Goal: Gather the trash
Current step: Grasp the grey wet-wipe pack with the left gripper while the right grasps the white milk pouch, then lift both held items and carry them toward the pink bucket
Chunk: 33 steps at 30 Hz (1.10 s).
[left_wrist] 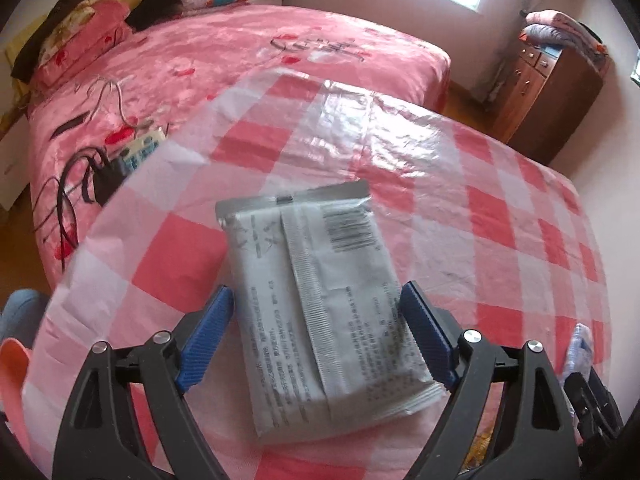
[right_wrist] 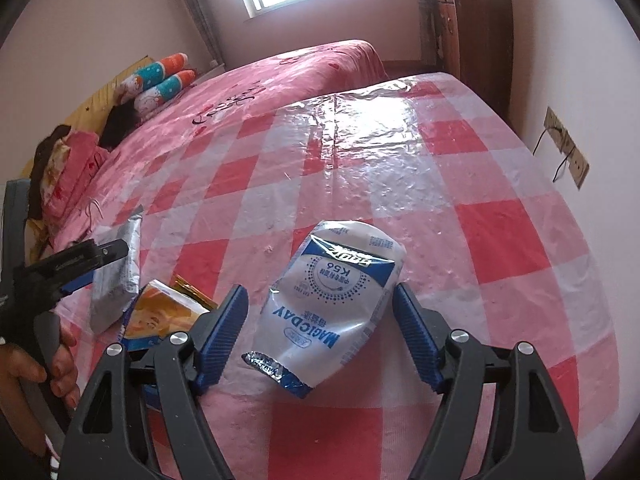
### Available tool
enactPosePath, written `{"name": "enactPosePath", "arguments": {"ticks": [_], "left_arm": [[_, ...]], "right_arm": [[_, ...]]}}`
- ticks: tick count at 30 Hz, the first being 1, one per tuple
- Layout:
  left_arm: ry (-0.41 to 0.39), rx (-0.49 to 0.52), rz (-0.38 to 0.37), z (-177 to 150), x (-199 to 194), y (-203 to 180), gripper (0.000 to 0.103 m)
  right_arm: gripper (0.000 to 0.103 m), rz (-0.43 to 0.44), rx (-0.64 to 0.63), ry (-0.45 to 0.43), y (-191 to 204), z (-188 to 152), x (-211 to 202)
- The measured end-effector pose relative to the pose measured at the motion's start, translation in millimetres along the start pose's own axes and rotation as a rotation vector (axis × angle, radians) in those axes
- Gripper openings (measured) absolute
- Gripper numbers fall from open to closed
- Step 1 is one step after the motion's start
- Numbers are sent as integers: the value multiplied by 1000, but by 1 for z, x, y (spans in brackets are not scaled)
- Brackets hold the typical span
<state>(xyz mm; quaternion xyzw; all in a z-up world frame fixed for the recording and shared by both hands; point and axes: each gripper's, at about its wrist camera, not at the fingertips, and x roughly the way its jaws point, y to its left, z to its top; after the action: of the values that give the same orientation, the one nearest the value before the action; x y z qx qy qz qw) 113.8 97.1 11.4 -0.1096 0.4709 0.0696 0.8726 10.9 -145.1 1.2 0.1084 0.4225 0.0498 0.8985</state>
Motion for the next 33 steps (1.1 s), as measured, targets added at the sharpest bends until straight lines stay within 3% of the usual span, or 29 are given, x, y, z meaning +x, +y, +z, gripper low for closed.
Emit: {"name": "enactPosePath", "arguments": {"ticks": [6, 26, 29, 30, 33], "left_arm": [[-21, -30, -7, -4, 1, 2, 89], [-98, -29, 19, -21, -13, -3, 71], [-107, -32, 5, -26, -22, 4, 62], [-113, -33, 5, -28, -27, 7, 48], [-77, -50, -37, -31, -33, 21, 45]], "right_arm": [[68, -13, 2, -3, -2, 0, 1], [66, 60, -35, -47, 3, -4, -10], [66, 90, -21, -38, 1, -4, -10], [66, 96, -18, -35, 0, -5, -10], [66, 112, -11, -31, 0, -5, -10]]}}
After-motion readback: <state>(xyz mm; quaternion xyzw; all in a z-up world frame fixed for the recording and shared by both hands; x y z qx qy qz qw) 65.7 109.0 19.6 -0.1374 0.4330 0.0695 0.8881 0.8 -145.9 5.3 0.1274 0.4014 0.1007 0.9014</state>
